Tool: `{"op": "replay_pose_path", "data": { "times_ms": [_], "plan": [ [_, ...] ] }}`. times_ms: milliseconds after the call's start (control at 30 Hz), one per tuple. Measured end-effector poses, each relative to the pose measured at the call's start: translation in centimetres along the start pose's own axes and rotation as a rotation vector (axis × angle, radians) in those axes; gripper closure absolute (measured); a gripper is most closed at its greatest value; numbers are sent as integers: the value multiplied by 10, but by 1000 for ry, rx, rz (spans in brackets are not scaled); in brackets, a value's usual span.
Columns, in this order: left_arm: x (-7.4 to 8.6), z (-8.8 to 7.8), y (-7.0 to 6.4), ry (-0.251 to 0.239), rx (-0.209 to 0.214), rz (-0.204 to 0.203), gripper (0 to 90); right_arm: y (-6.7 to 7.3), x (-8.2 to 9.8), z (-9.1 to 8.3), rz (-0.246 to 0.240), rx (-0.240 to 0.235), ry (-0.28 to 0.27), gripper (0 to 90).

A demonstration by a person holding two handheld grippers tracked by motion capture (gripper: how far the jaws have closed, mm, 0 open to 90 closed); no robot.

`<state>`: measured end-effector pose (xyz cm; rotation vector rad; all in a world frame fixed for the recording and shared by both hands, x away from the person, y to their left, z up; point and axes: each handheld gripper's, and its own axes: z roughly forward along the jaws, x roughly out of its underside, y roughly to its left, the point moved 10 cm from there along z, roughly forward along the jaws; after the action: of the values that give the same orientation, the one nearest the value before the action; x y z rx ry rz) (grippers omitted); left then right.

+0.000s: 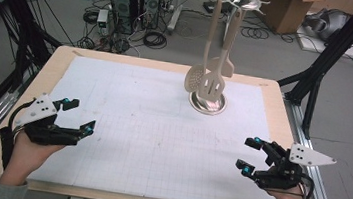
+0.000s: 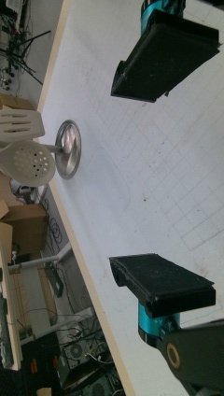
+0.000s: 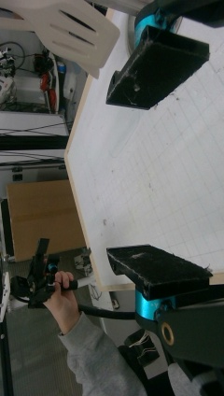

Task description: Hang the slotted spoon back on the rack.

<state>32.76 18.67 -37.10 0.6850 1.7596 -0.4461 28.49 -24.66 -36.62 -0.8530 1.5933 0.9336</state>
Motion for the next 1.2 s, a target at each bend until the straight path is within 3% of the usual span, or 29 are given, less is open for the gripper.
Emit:
{"op": "replay_pose_path", "data": {
  "times_ms": [433, 667, 700, 733, 800, 933, 1200],
  "plan": [
    [17, -15, 11, 0, -44, -24, 159, -4, 3, 2, 7, 11, 9, 211],
    [25, -13, 18, -1, -84, -73, 160, -5, 9, 11, 2, 9, 40, 211],
    [25, -13, 18, -1, -84, -73, 159, -4, 9, 12, 12, 4, 41, 211],
    [27, -12, 13, 22, -73, -47, 160, -4, 9, 12, 8, 0, 40, 211],
    [26, -12, 12, 14, -78, -48, 160, -3, 8, 12, 11, 0, 36, 211],
    [30, -13, 9, 23, -87, -30, 160, -5, 8, 11, 3, 23, 34, 211],
    [35, -25, 17, 1, -76, -54, 160, -9, 0, 8, -23, 86, -5, 211]
  ]
}}
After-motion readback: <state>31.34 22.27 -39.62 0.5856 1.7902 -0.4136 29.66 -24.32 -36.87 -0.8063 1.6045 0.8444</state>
